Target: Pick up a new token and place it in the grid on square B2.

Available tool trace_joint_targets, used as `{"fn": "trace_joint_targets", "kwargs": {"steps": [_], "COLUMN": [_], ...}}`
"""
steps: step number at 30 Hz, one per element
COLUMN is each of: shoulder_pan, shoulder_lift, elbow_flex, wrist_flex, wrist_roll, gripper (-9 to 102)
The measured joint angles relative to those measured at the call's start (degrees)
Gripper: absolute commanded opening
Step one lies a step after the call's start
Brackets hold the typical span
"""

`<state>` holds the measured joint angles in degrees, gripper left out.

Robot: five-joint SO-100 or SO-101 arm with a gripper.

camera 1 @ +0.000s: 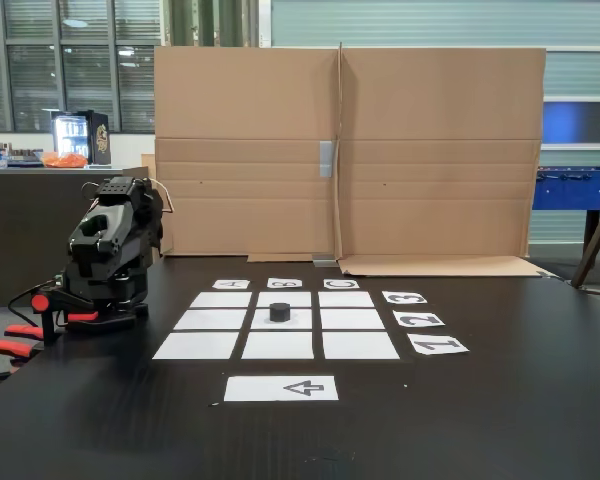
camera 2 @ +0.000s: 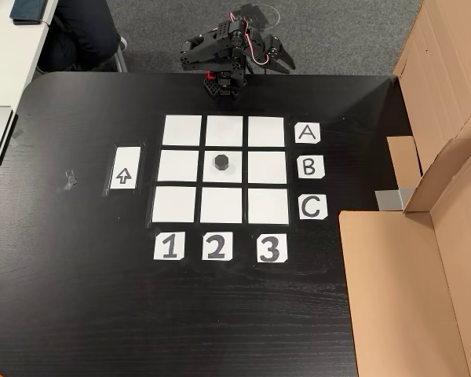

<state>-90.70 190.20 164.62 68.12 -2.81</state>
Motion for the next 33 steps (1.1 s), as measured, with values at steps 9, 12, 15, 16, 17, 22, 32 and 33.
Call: {"fn": "trace_joint_targets", "kwargs": {"steps": [9, 12, 15, 16, 17, 22, 32, 33], "shoulder_pan": [0.0, 0.0, 0.0, 0.0, 0.0, 0.0, 0.0, 0.0], "shoulder_lift": [0.3, 0.3, 0.2, 0.3, 0.3, 0.3, 0.3, 0.3], "elbow_flex": [2.0, 3.1, 4.2, 4.3, 4.3, 4.3, 4.3, 4.3], "wrist_flex": [0.9, 0.9, 0.3, 0.3, 0.2, 0.2, 0.2, 0.2], "wrist_roll": [0.0, 0.0, 0.0, 0.0, 0.0, 0.0, 0.0, 0.0], "gripper": [0, 0, 0, 0, 0, 0, 0, 0]}}
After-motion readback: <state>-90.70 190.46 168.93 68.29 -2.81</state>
